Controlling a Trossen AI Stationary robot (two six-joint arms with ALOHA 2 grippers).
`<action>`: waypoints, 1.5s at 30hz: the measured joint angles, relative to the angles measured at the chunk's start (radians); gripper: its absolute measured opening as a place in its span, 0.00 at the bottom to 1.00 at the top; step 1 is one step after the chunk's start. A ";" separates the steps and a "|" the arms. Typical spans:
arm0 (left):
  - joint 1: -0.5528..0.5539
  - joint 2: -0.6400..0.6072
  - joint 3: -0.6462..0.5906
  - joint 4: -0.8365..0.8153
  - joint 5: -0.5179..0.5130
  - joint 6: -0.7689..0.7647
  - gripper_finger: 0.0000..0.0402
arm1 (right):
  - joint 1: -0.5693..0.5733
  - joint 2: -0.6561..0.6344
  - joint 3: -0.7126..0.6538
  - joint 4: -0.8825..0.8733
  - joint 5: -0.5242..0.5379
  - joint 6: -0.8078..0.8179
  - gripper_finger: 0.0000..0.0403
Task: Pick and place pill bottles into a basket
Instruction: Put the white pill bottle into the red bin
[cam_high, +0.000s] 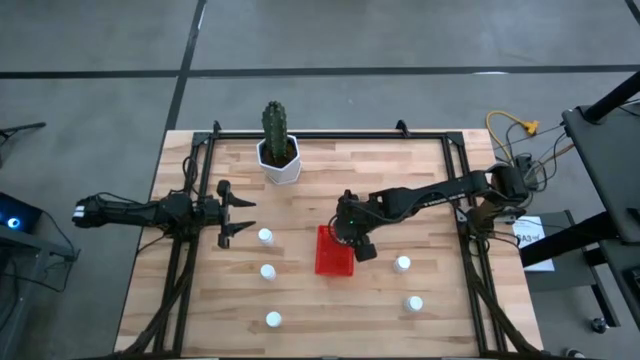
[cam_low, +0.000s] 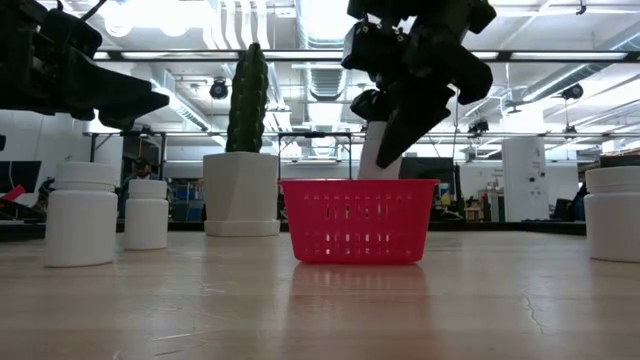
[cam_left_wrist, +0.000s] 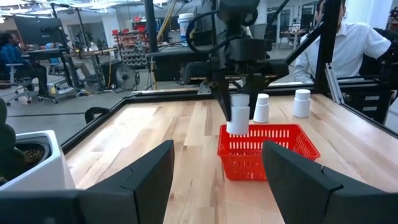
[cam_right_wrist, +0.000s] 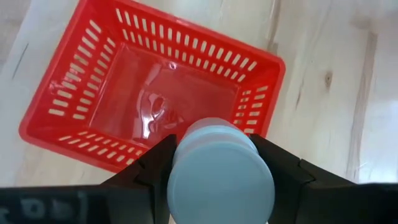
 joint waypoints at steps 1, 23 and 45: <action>0.000 0.000 0.000 0.000 -0.002 0.000 0.56 | 0.000 0.000 0.000 -0.007 0.000 0.001 0.41; 0.000 0.000 0.000 0.000 -0.003 0.000 0.56 | -0.005 0.001 -0.034 -0.012 0.007 0.009 0.41; 0.000 0.000 0.000 0.000 -0.003 0.000 0.56 | -0.004 0.003 -0.051 0.015 0.003 0.001 0.41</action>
